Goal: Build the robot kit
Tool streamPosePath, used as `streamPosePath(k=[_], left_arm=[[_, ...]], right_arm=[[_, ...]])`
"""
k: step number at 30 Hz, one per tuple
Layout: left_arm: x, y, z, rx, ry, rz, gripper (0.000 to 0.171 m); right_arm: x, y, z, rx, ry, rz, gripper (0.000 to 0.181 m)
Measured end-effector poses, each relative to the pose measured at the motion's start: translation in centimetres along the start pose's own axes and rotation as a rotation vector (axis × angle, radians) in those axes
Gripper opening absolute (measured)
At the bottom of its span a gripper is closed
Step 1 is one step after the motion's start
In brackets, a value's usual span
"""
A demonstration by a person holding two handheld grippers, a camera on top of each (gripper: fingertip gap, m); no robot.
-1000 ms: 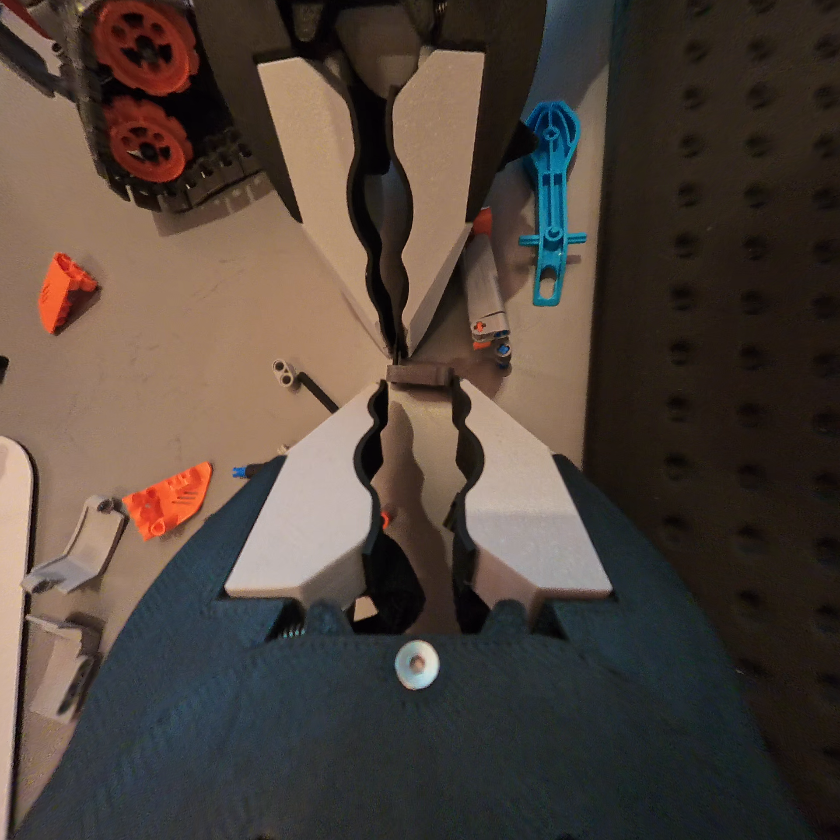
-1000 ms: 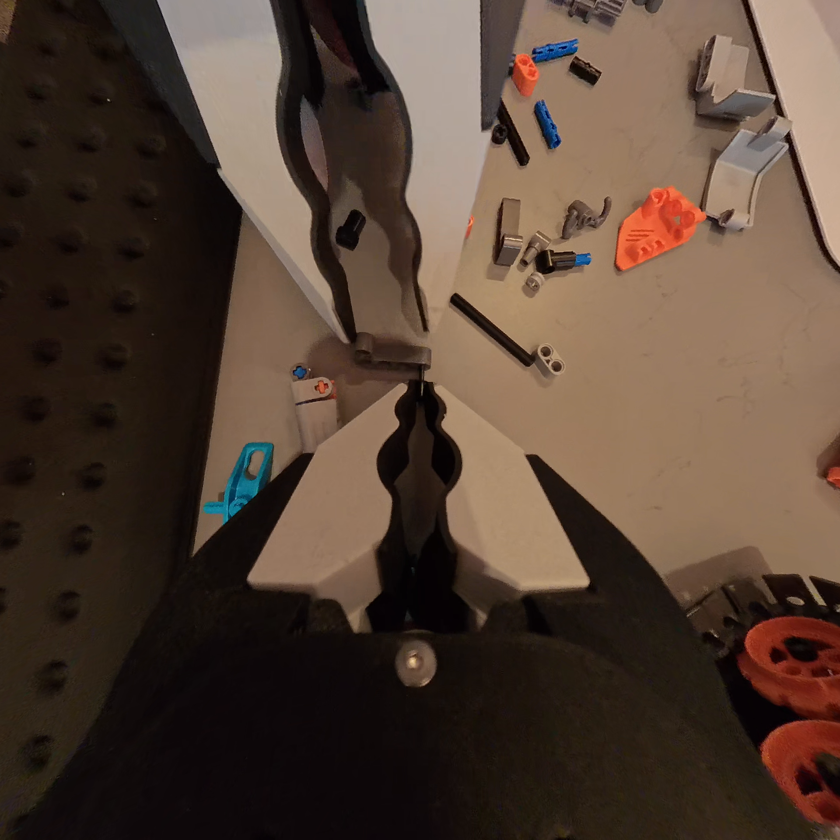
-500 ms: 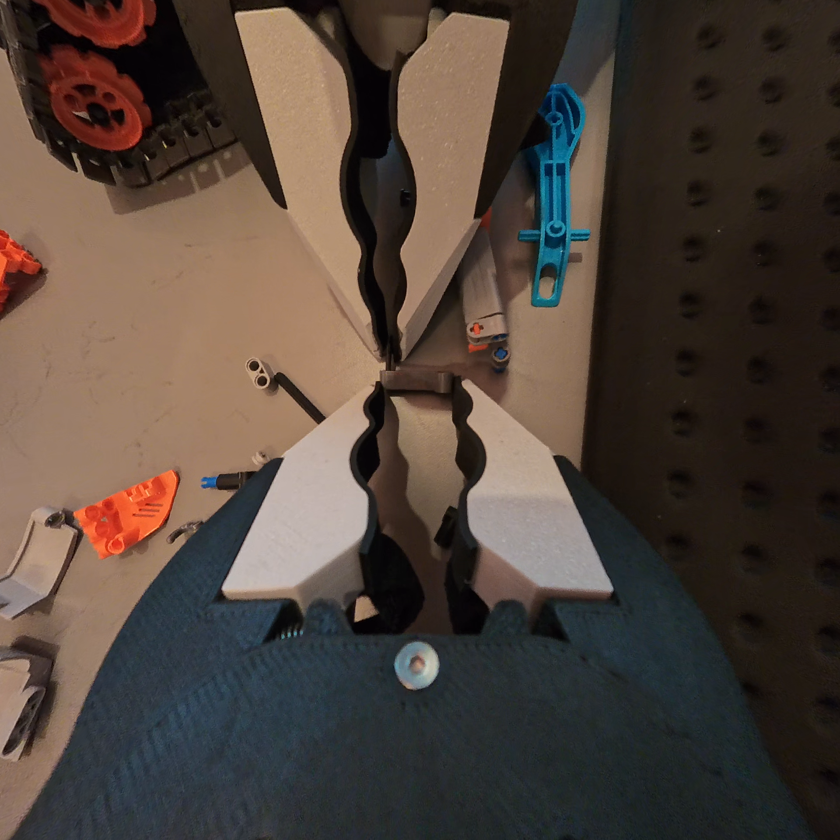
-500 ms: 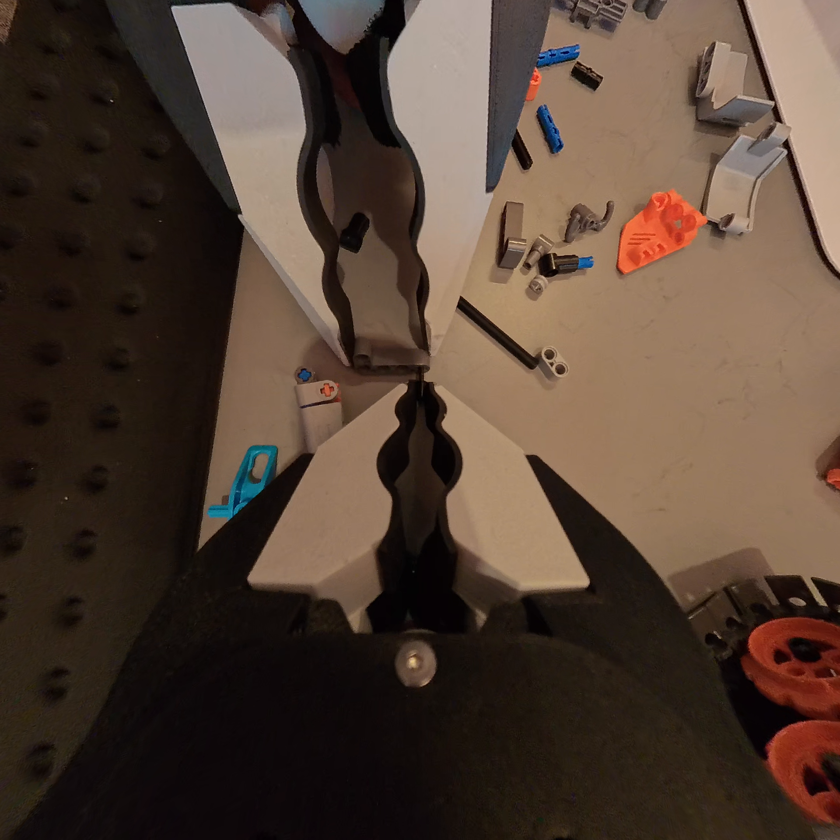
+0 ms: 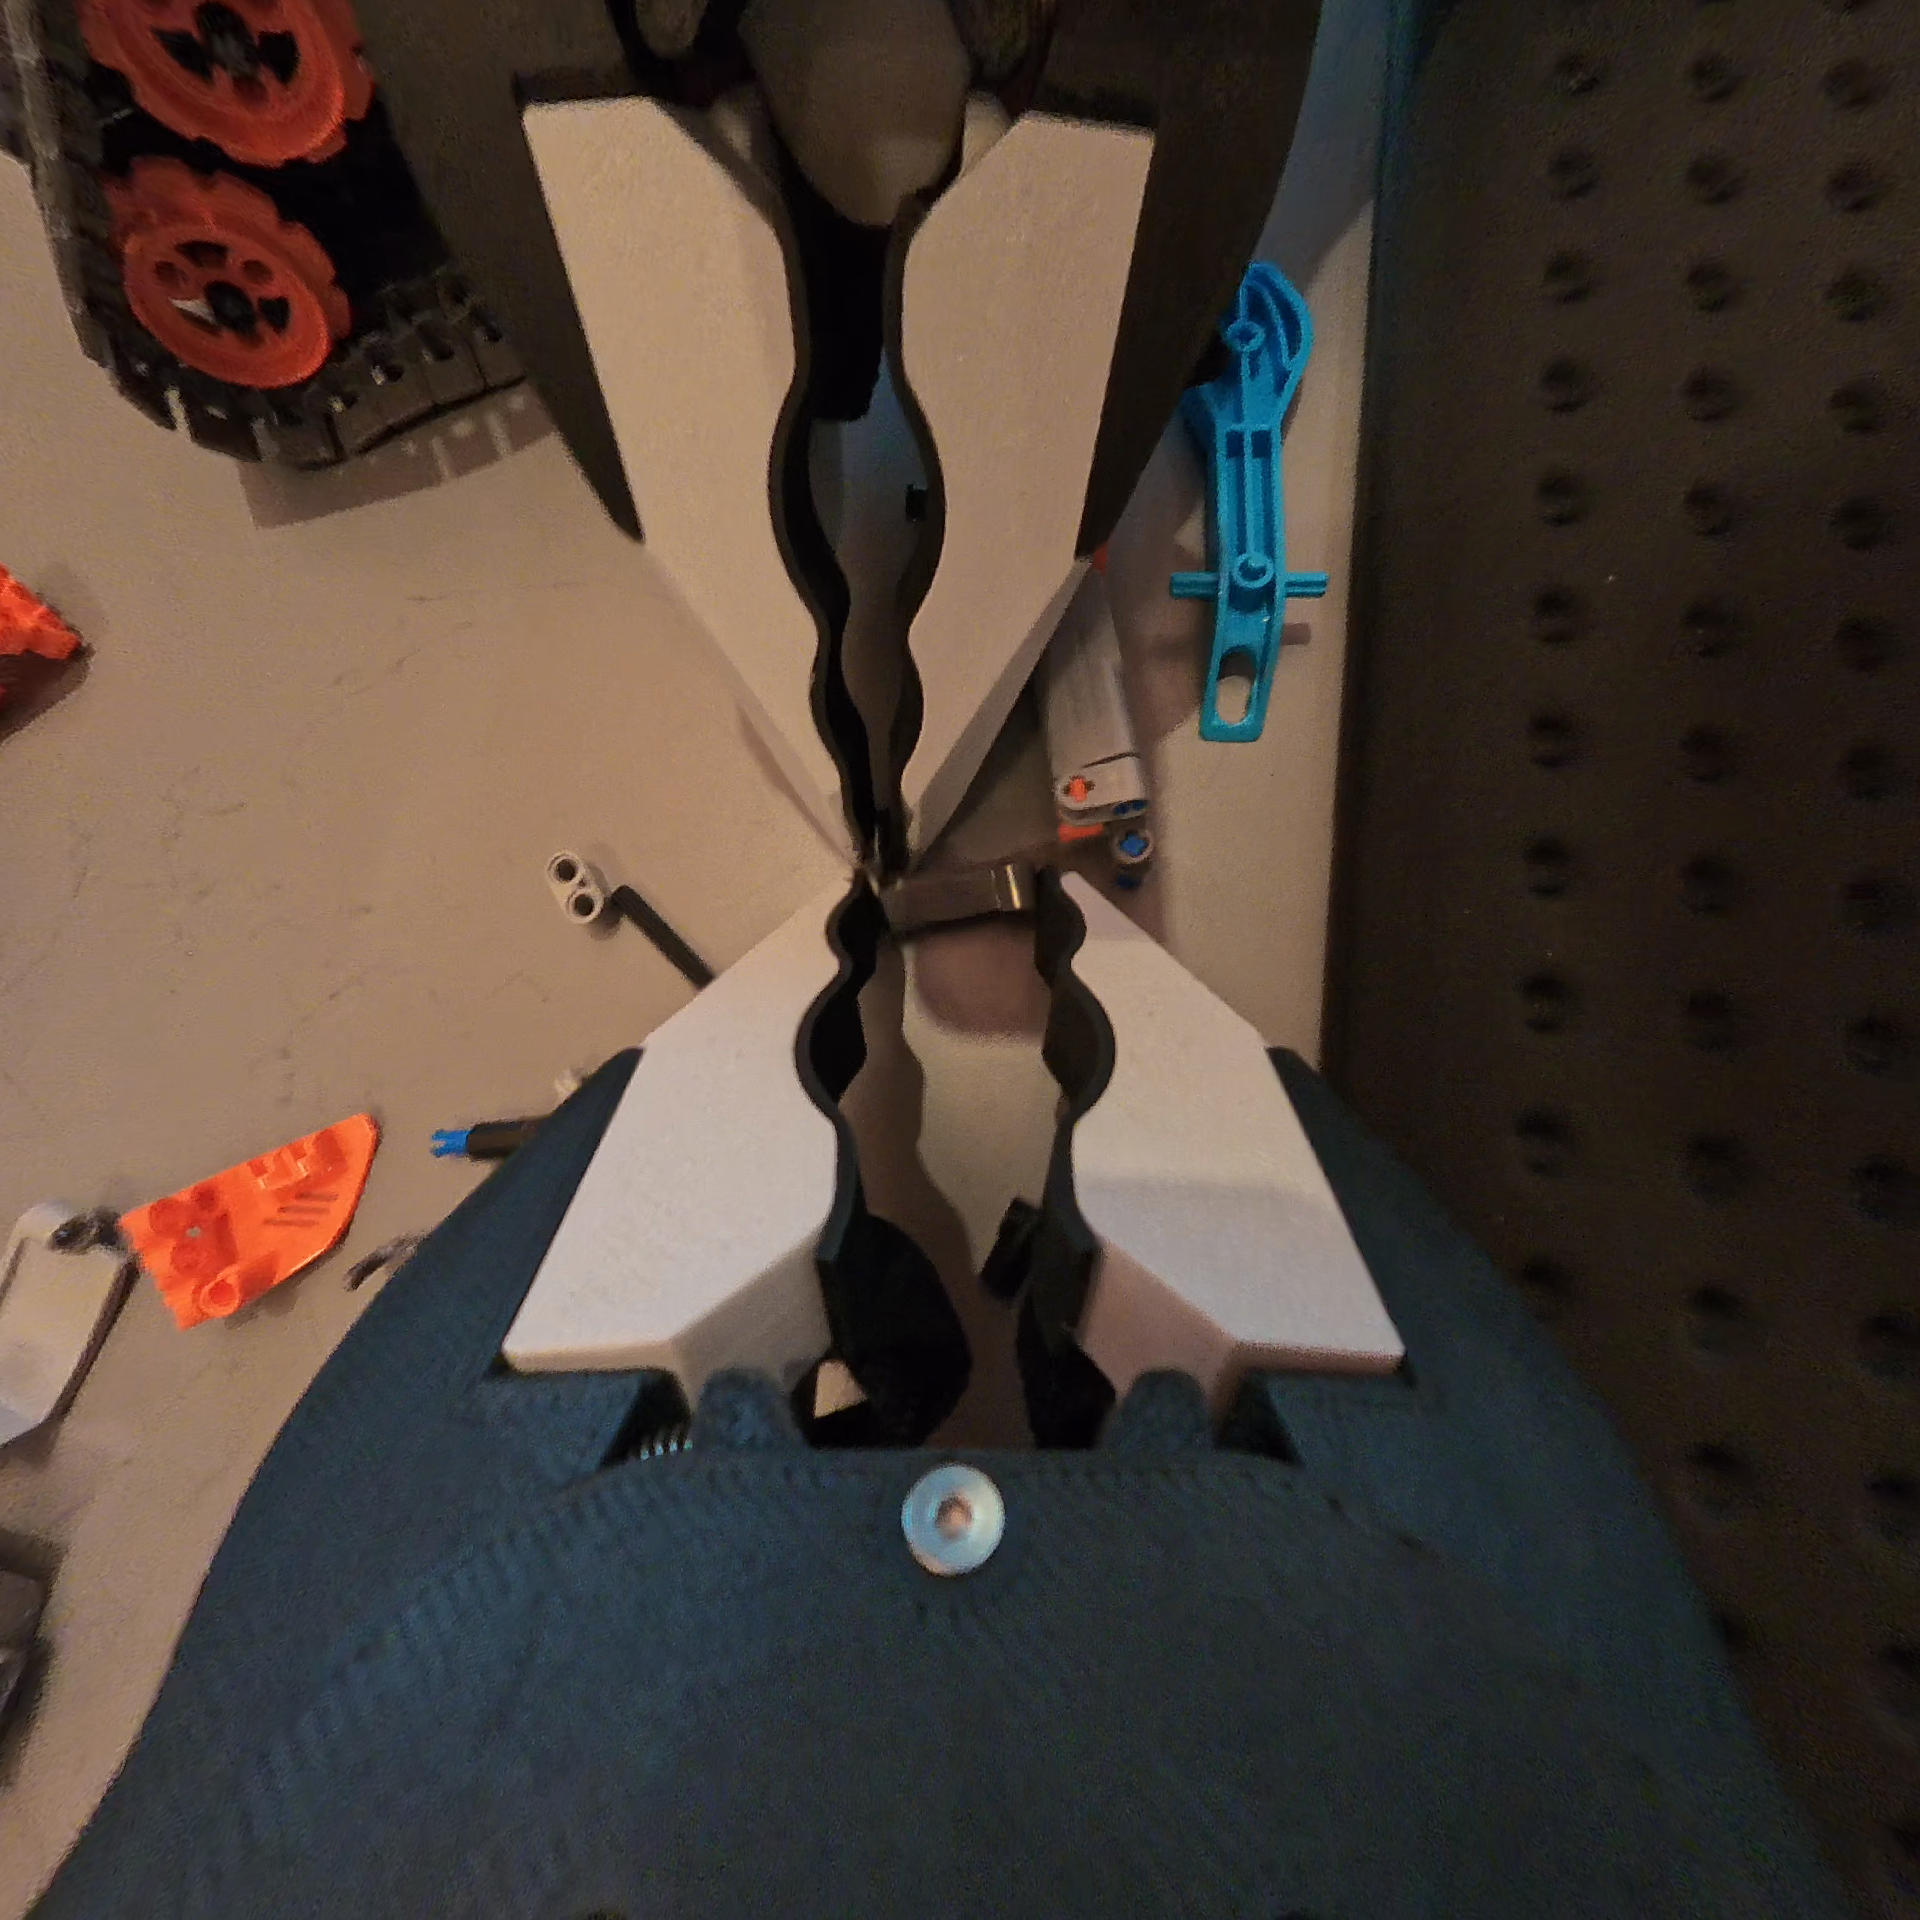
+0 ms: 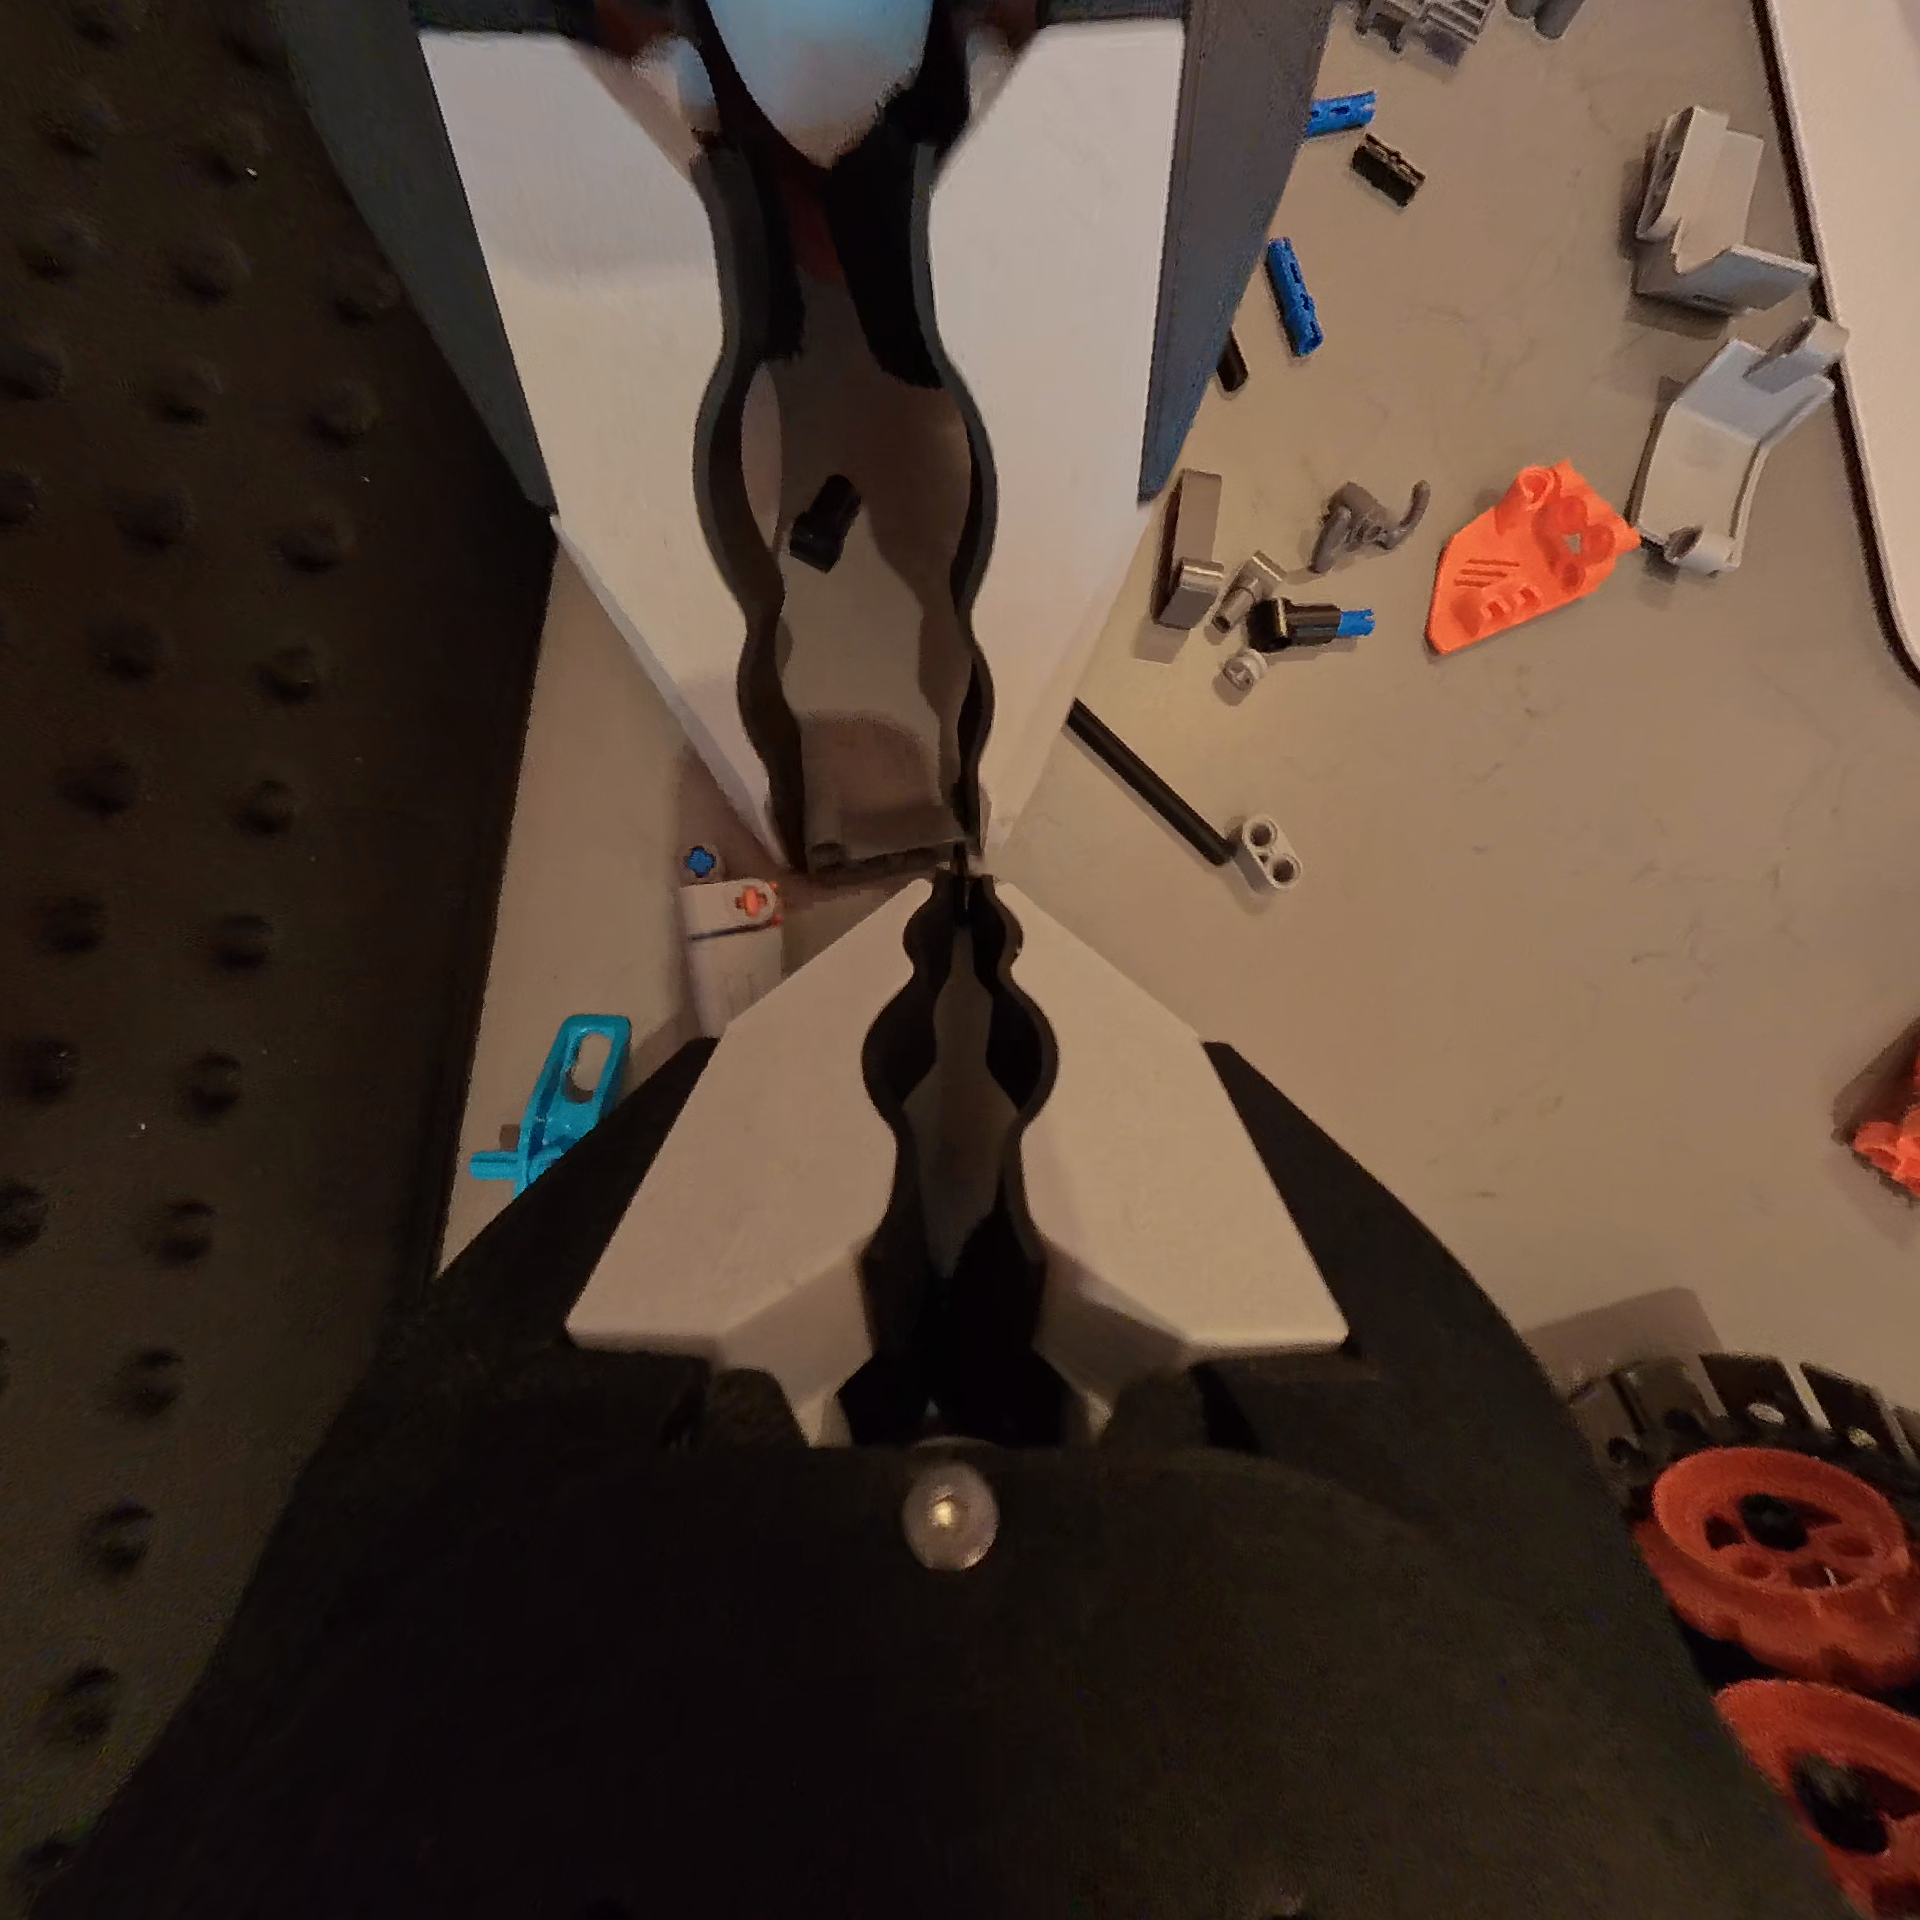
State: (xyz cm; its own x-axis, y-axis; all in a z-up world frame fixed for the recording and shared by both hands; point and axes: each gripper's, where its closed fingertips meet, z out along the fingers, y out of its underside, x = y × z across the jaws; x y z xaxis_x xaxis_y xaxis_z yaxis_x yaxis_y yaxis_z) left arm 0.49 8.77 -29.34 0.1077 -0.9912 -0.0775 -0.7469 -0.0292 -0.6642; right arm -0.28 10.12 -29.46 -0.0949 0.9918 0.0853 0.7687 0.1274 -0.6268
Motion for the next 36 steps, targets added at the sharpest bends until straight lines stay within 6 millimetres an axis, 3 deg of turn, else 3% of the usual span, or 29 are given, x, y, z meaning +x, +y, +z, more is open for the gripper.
streamPosePath(k=[6, 12, 14, 18, 36], left_arm=[[0.3, 0.0, 0.0, 0.008, 0.002, -0.006, 0.029], [-1.2, -0.4, -1.9, 0.032, -0.084, -0.011, 0.028], [-1.3, 0.0, -1.8, 0.019, -0.087, -0.017, 0.032], [-0.2, 0.9, -0.6, -0.037, -0.026, -0.017, 0.022], [0.0, 0.7, -0.4, -0.034, 0.016, 0.073, 0.011]], right_arm=[[0.0, -0.1, 0.1, 0.005, 0.004, -0.002, 0.001], [0.8, -0.5, -0.8, 0.072, 0.051, 0.053, 0.001], [0.7, -0.1, -0.7, 0.056, 0.053, 0.045, 0.001], [0.4, 0.1, -0.3, 0.041, 0.052, 0.04, 0.001], [0.6, 0.4, -0.3, 0.007, 0.052, 0.0, 0.001]])
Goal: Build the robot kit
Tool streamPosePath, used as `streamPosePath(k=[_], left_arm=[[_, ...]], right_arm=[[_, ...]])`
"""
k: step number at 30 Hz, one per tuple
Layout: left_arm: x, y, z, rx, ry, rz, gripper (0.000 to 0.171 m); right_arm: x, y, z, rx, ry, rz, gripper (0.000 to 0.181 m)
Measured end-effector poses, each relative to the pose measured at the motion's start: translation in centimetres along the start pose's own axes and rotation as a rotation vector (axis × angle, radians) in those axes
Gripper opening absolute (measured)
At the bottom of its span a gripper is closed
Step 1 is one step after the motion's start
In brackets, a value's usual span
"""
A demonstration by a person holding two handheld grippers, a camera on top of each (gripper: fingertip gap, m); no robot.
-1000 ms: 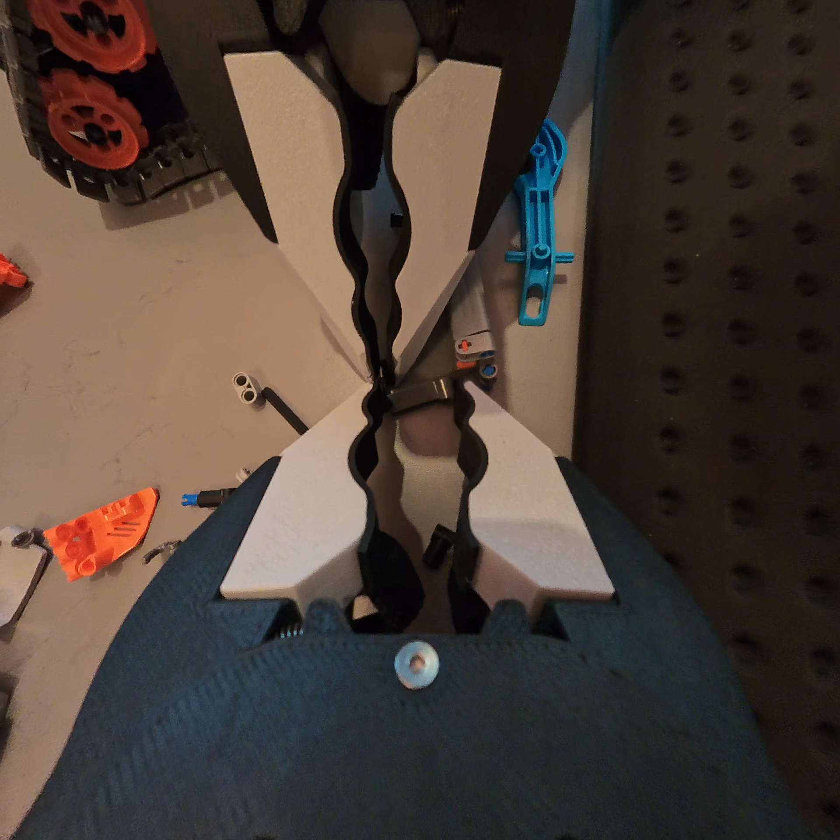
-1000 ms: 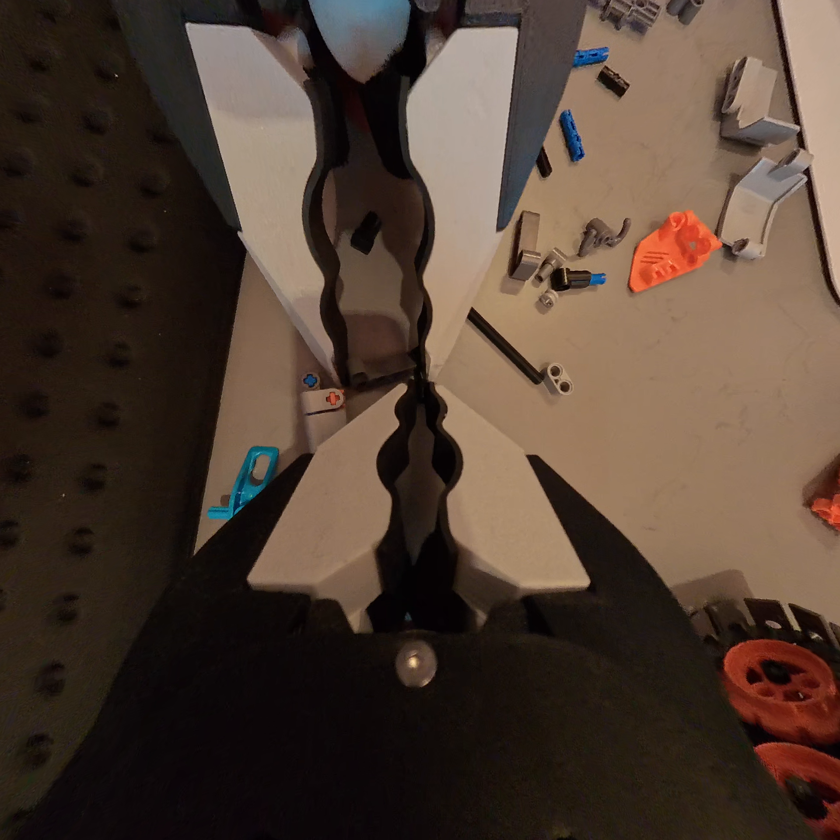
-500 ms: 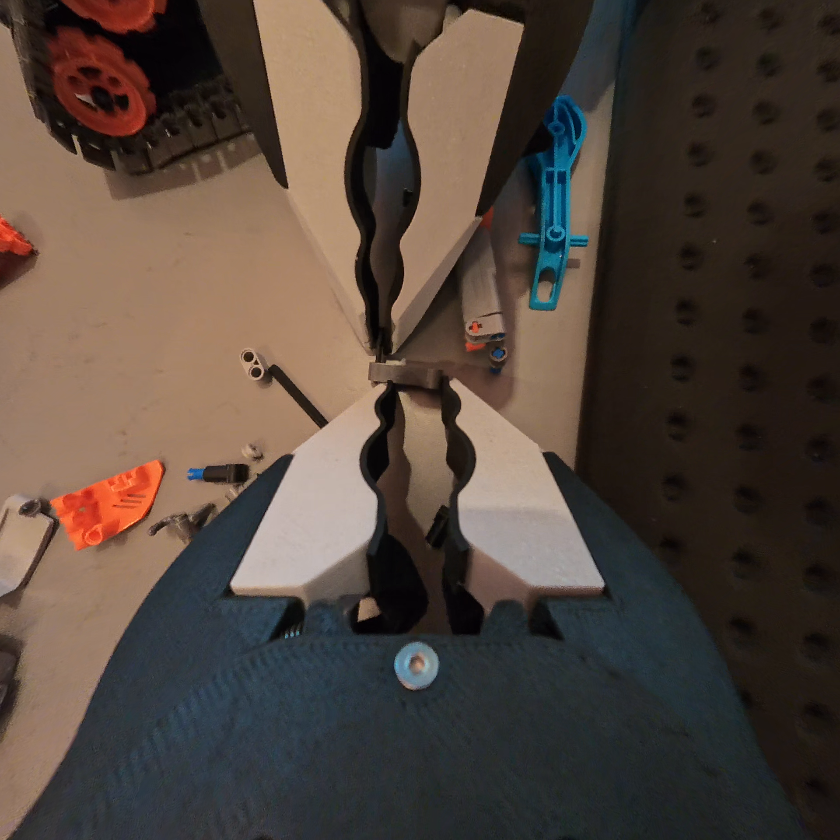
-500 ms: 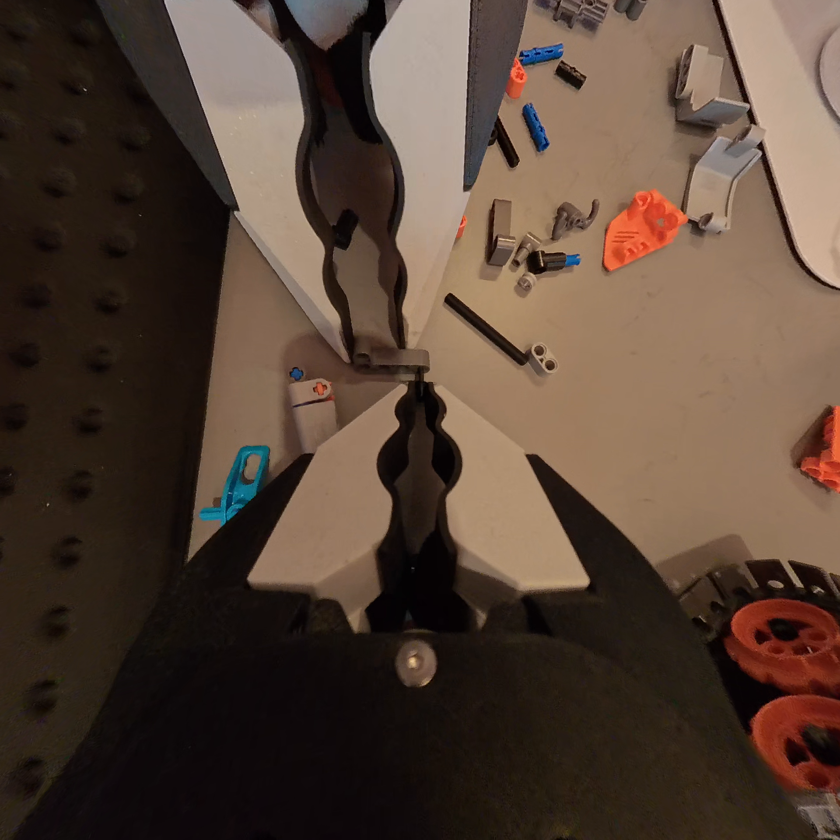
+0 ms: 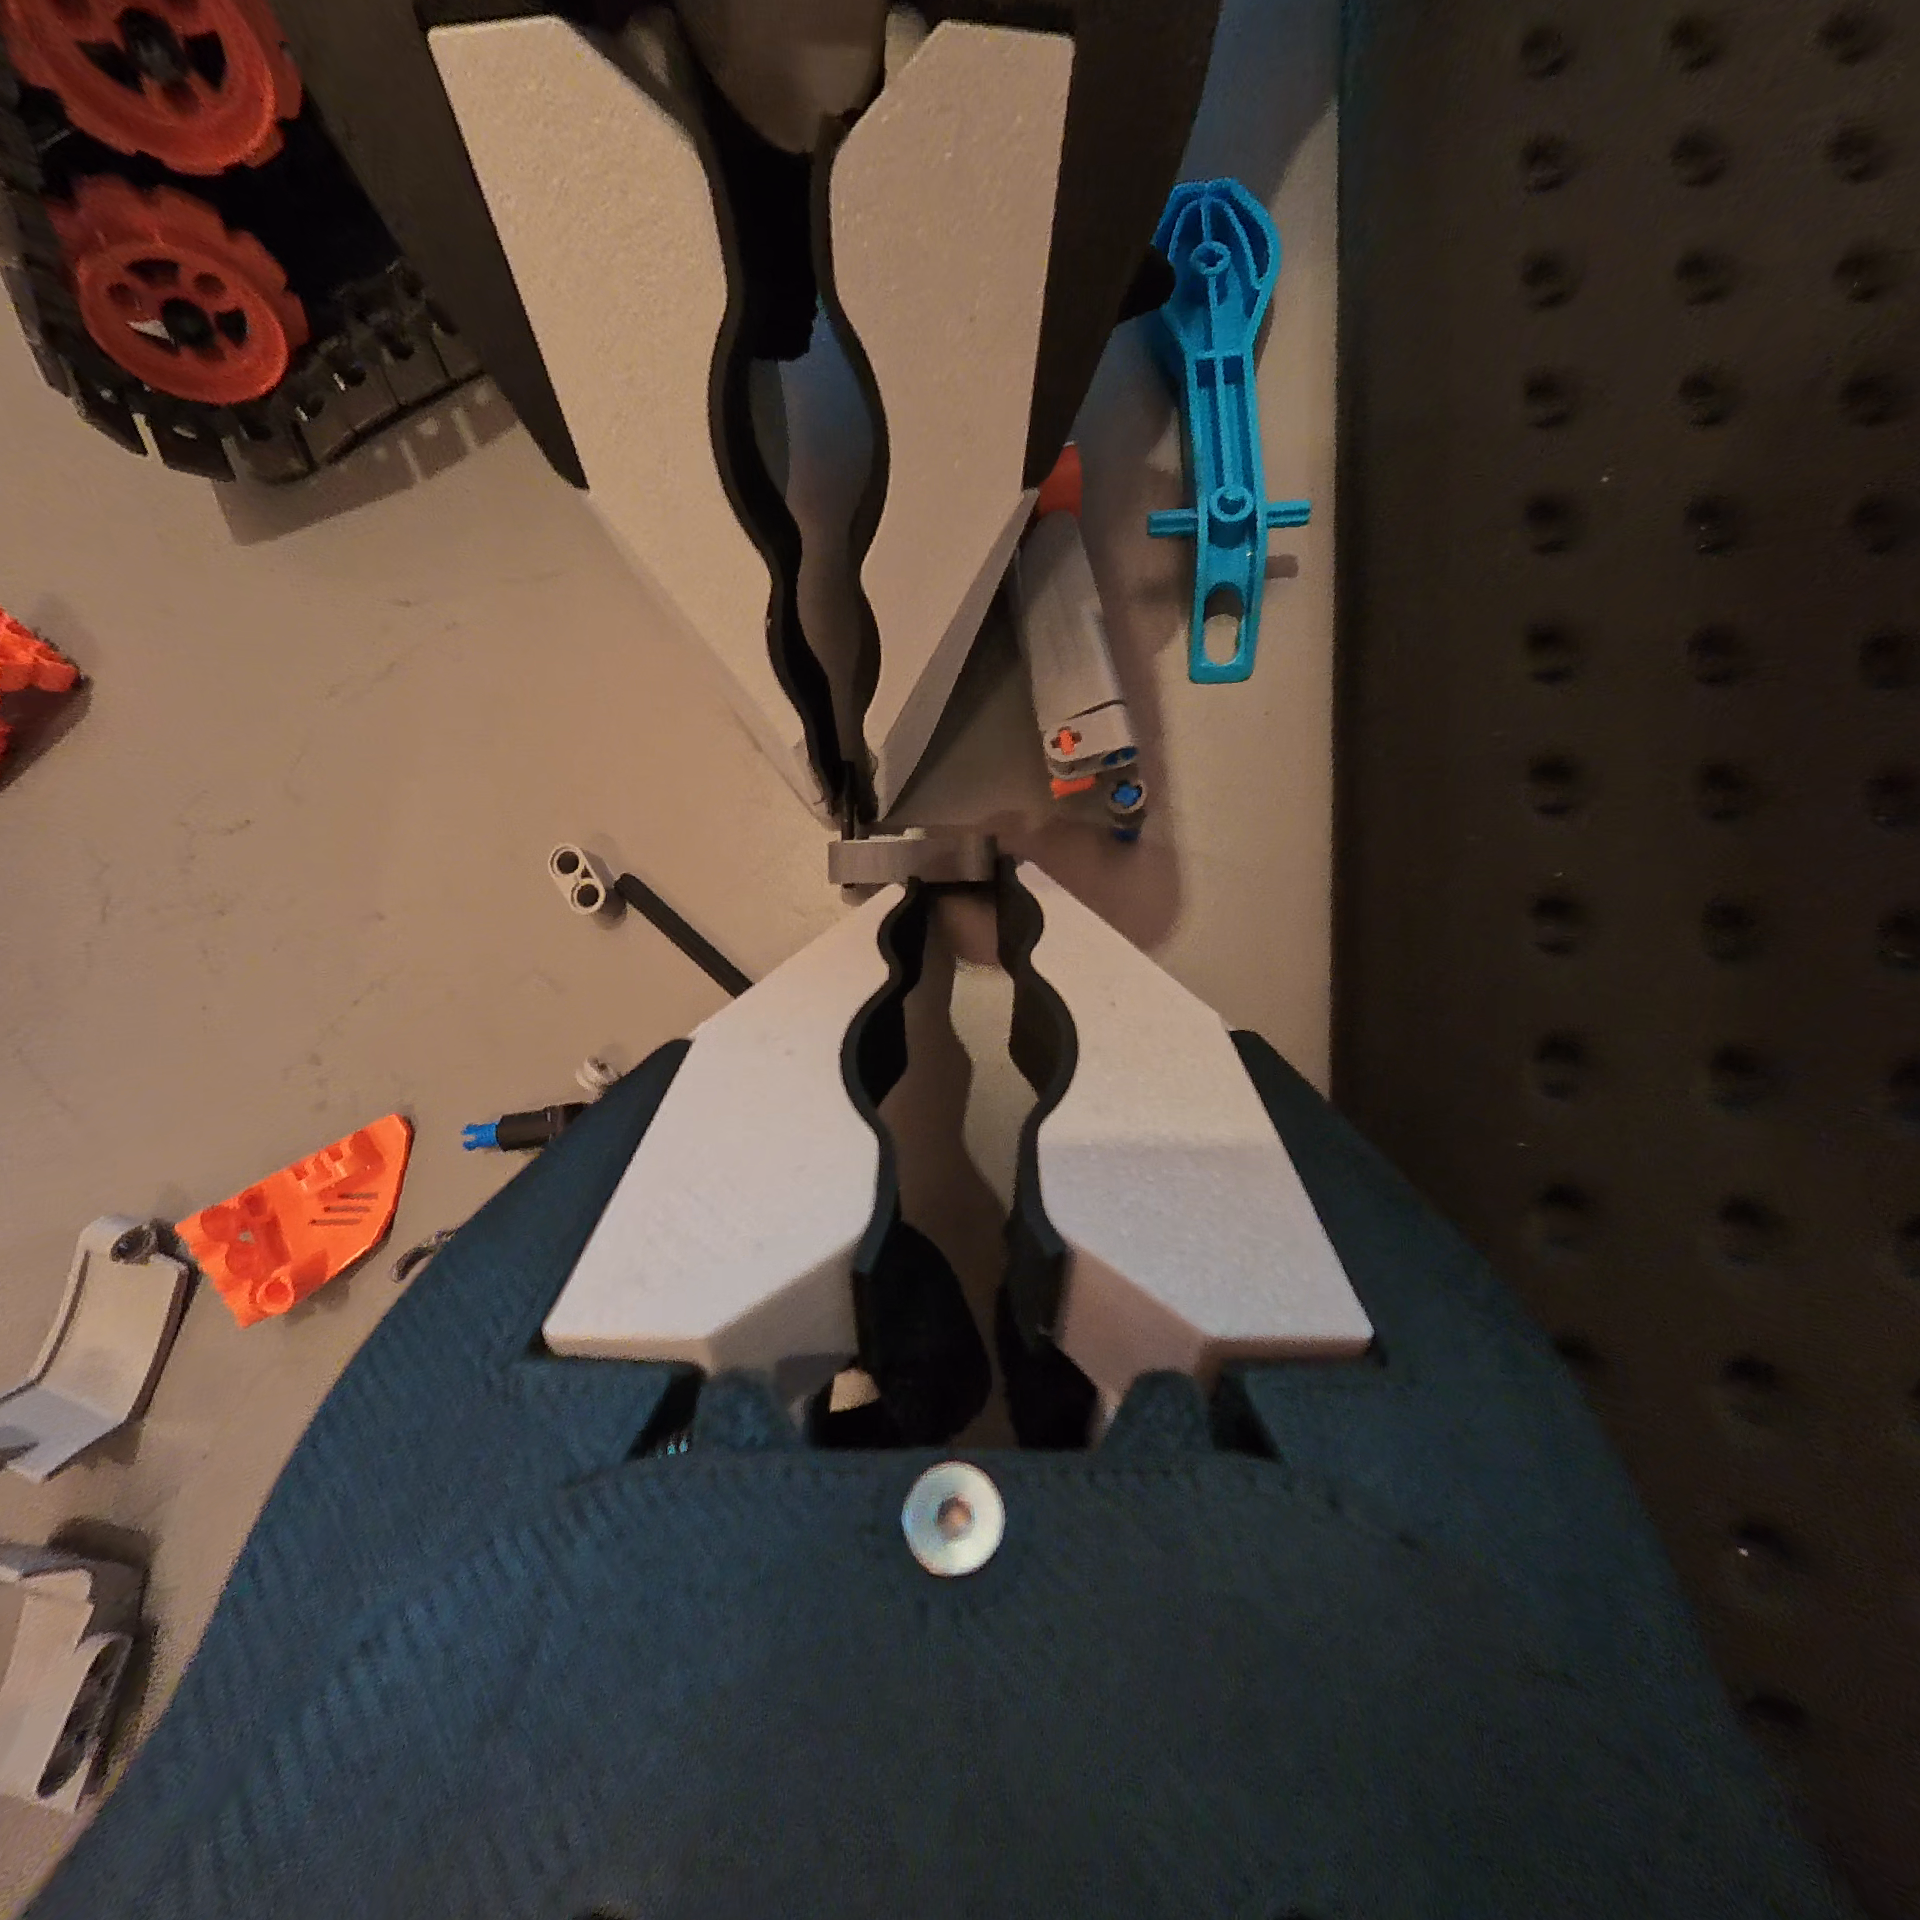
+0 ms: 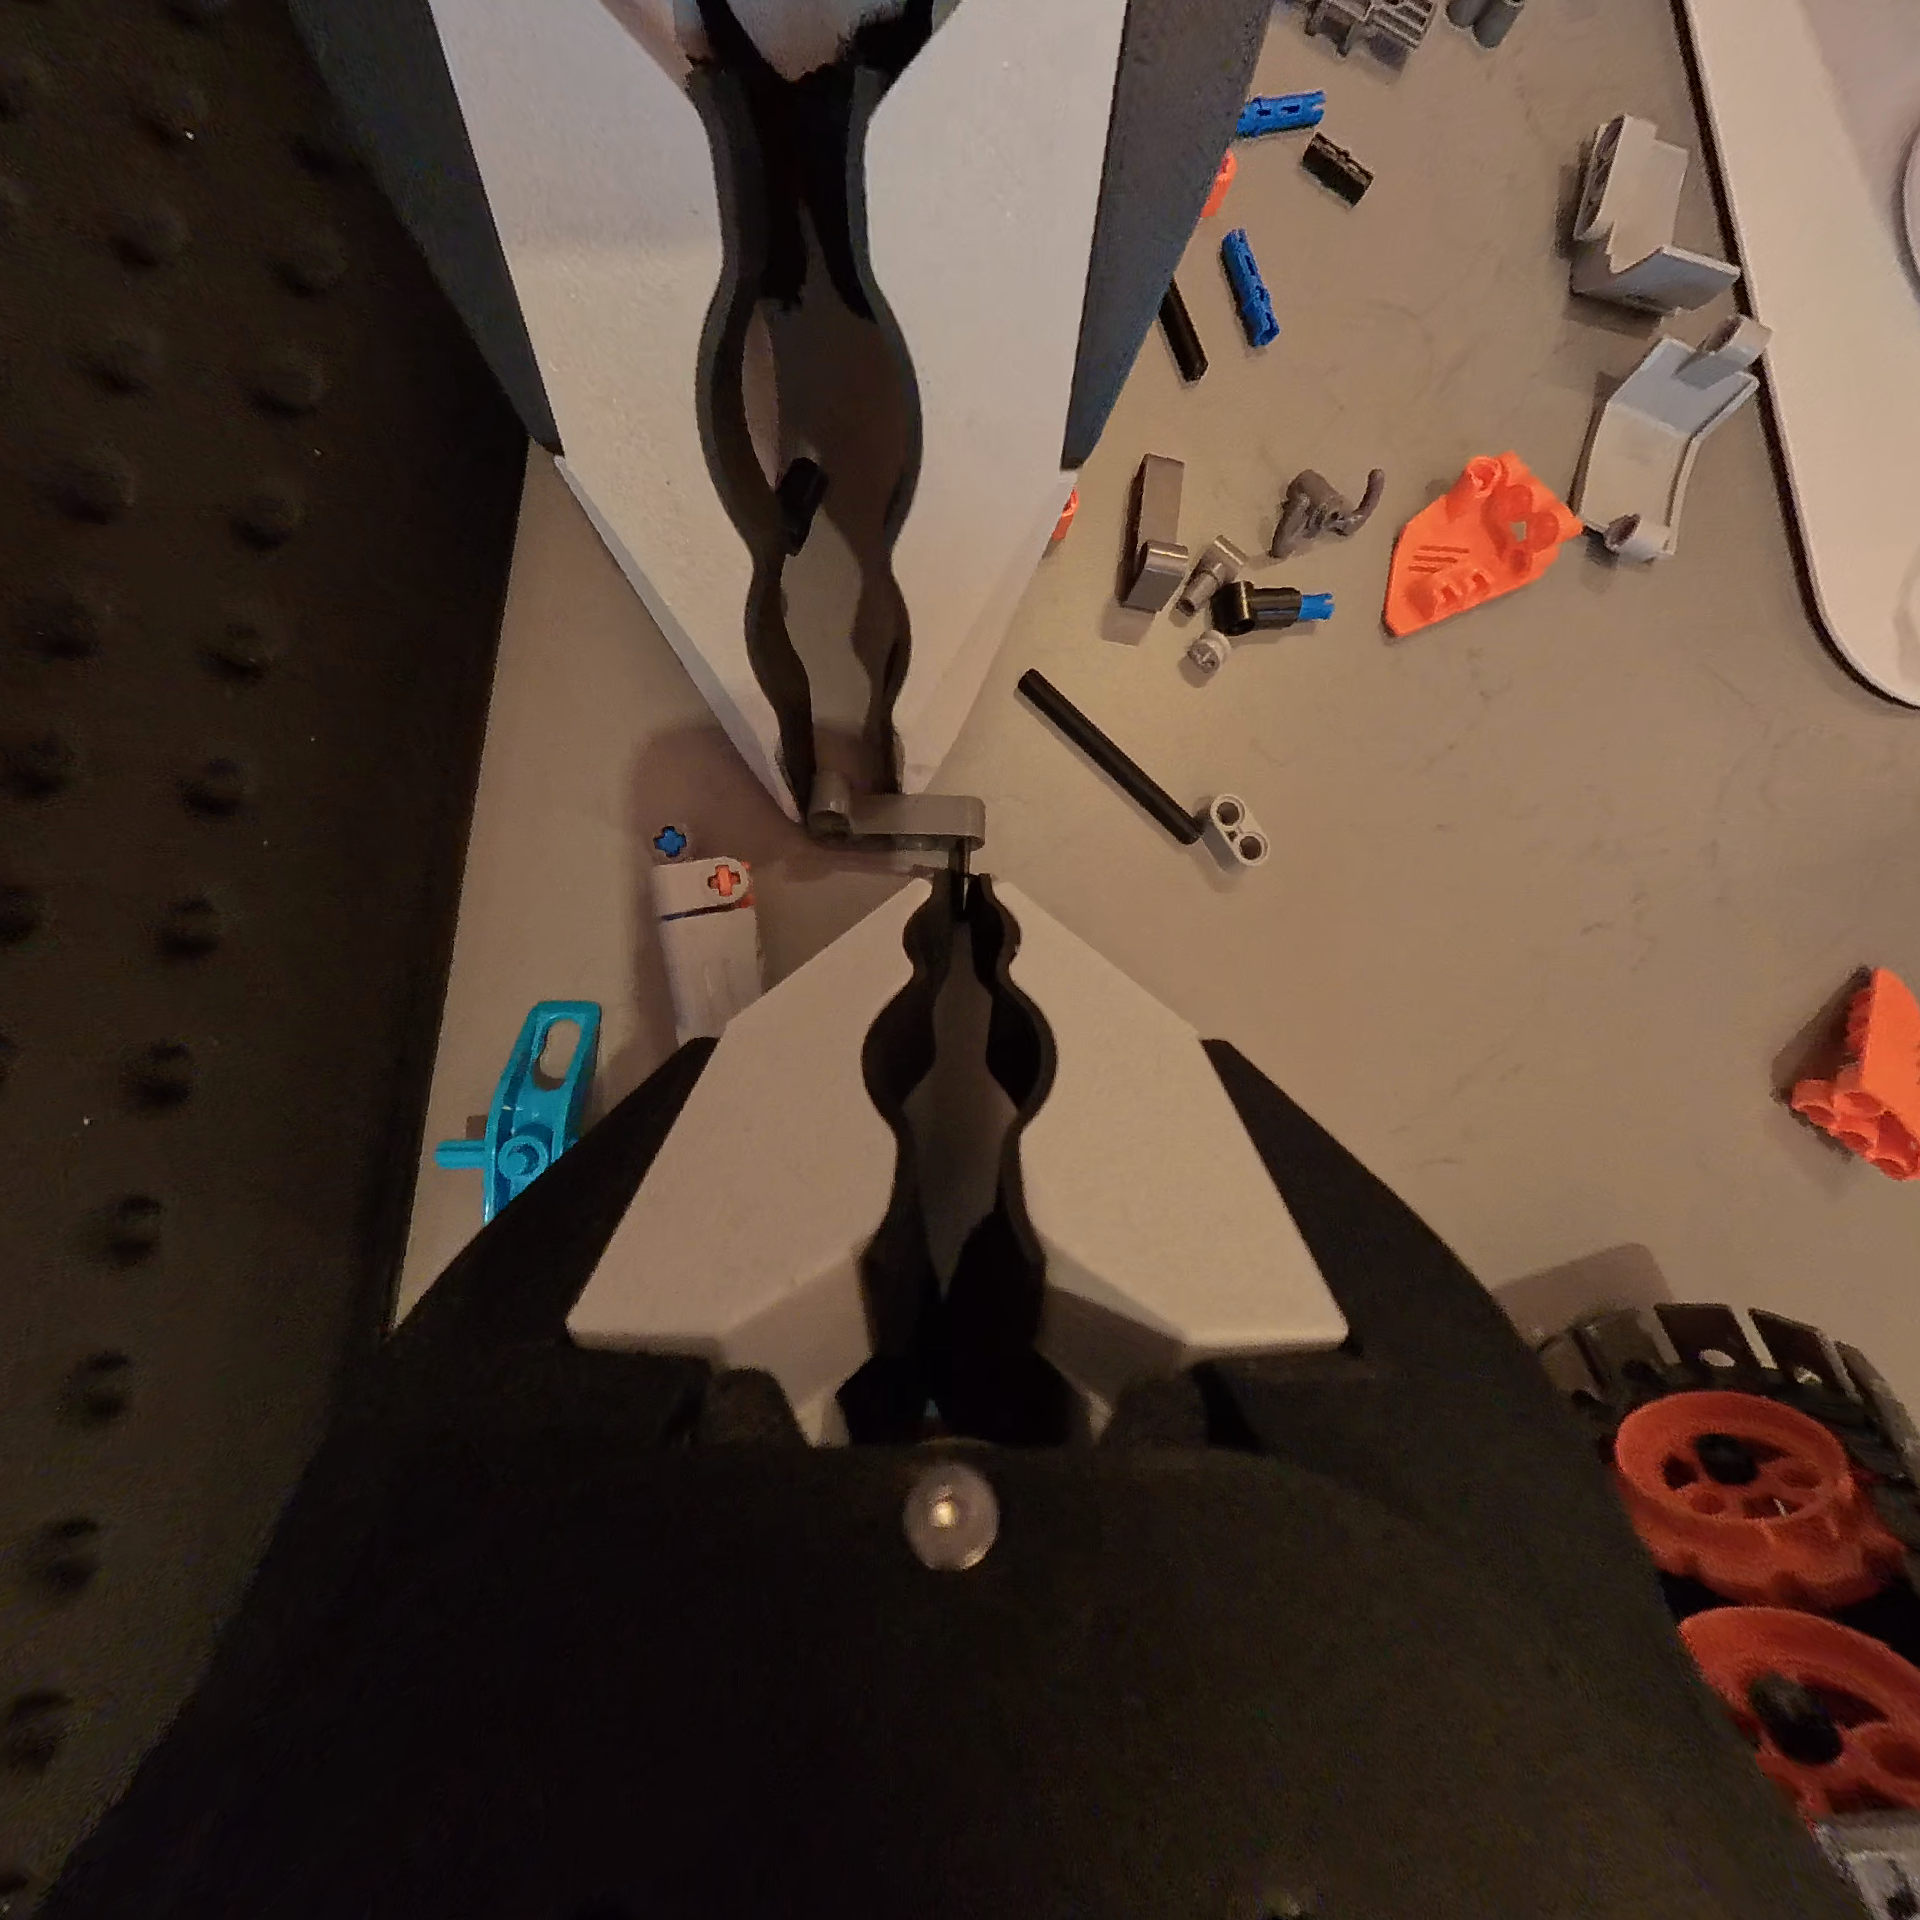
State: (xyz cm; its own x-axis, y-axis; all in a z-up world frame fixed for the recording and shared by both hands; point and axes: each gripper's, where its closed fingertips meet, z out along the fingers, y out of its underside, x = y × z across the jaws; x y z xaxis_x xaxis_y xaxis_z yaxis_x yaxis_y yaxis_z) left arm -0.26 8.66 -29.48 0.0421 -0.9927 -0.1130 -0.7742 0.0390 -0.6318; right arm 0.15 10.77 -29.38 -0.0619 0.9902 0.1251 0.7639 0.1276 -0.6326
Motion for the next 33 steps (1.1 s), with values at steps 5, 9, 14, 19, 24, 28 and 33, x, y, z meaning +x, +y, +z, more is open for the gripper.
streamPosePath(k=[5, 9, 14, 19, 24, 28, 33], left_arm=[[-1.1, -0.1, -0.3, 0.013, -0.081, -0.1, 0.031], [-2.7, -0.7, -0.3, 0.028, -0.19, -0.163, 0.025], [-4.9, -0.6, -0.5, 0.021, -0.318, -0.223, 0.02], [-6.1, -1.1, -1.6, 0.053, -0.396, -0.24, 0.025], [-6.5, -1.7, -1.9, 0.071, -0.418, -0.25, 0.024], [-6.7, -2.5, -2.6, 0.139, -0.384, -0.305, 0.039], [-7.1, -2.4, -1.7, 0.107, -0.417, -0.29, 0.02]], right_arm=[[1.3, 0.1, -0.1, 0.012, 0.09, 0.09, 0.001], [2.2, -0.2, -0.2, 0.02, 0.159, 0.125, 0.001], [3.2, -0.7, -0.5, 0.03, 0.254, 0.128, 0.001], [4.4, -1.0, -1.4, 0.057, 0.331, 0.136, 0.001], [5.1, -1.1, -2.0, 0.06, 0.391, 0.123, 0.001], [5.8, -1.3, -2.7, 0.081, 0.438, 0.115, 0.001], [5.8, -2.4, -3.2, 0.113, 0.478, 0.085, 0.001]])
